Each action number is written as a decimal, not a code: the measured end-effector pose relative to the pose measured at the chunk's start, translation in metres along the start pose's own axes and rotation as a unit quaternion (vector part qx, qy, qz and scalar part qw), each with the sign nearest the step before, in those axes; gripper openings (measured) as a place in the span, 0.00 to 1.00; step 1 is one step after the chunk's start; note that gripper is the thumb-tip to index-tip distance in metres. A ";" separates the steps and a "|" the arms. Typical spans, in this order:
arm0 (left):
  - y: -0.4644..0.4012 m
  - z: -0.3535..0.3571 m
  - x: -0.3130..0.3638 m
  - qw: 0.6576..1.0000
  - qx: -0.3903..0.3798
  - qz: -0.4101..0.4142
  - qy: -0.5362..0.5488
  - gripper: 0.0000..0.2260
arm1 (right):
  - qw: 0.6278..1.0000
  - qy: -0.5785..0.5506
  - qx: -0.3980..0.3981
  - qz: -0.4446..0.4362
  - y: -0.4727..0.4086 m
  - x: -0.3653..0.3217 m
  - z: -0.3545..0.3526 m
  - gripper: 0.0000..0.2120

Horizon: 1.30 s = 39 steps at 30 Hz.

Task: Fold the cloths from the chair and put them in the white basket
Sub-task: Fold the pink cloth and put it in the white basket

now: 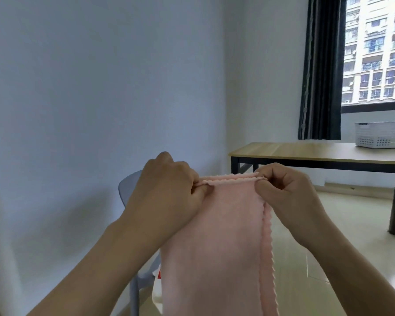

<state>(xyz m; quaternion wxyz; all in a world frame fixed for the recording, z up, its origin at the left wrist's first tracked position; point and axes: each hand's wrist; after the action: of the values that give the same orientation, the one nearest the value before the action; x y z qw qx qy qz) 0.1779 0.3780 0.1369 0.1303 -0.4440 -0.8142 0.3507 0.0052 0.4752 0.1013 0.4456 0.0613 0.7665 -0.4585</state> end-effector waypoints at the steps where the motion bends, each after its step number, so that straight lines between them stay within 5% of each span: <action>1: 0.001 -0.002 0.000 1.000 -0.003 -0.009 -0.025 0.18 | 1.000 -0.011 0.006 0.004 0.001 0.000 0.000 0.05; 12: 0.010 0.002 -0.007 0.996 -0.016 -0.043 -0.071 0.17 | 0.995 -0.089 0.004 0.049 -0.003 0.010 0.011 0.05; 14: 0.008 0.007 -0.011 0.999 -0.007 -0.023 -0.030 0.17 | 0.992 -0.099 -0.031 0.066 -0.006 0.015 0.011 0.15; 19: -0.003 0.043 -0.030 0.995 -0.022 -0.008 0.093 0.03 | 0.980 0.150 -0.078 0.104 -0.029 0.042 0.018 0.15; 24: -0.052 0.118 -0.066 0.998 -0.055 -0.020 -0.013 0.15 | 0.960 0.270 -0.022 0.068 -0.089 0.077 0.045 0.11; 27: -0.078 0.143 -0.086 0.998 -0.047 -0.021 -0.036 0.18 | 0.970 0.228 0.016 0.082 -0.127 0.086 0.059 0.12; 30: -0.100 0.134 -0.092 0.998 -0.004 -0.050 0.039 0.13 | 0.990 0.065 0.019 0.123 -0.153 0.082 0.064 0.10; 35: -0.093 0.098 -0.086 0.992 0.079 0.077 0.064 0.09 | 0.975 -0.124 0.076 0.168 -0.142 0.059 0.057 0.11; 39: -0.041 0.096 -0.076 0.975 -0.048 0.034 0.214 0.10 | 0.978 -0.074 0.066 0.183 -0.083 0.075 0.055 0.11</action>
<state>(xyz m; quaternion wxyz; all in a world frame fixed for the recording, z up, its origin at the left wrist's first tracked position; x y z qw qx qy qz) 0.1454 0.2574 0.1029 0.2679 -0.5415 -0.7680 0.2127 -0.0468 0.3624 0.0899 0.5725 0.1956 0.6752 -0.4220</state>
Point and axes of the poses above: each hand's wrist, its own y-axis away from the middle knuckle, its own z-axis out of the palm, x = y × z, and after that the axes turned 3 degrees about z, right-handed
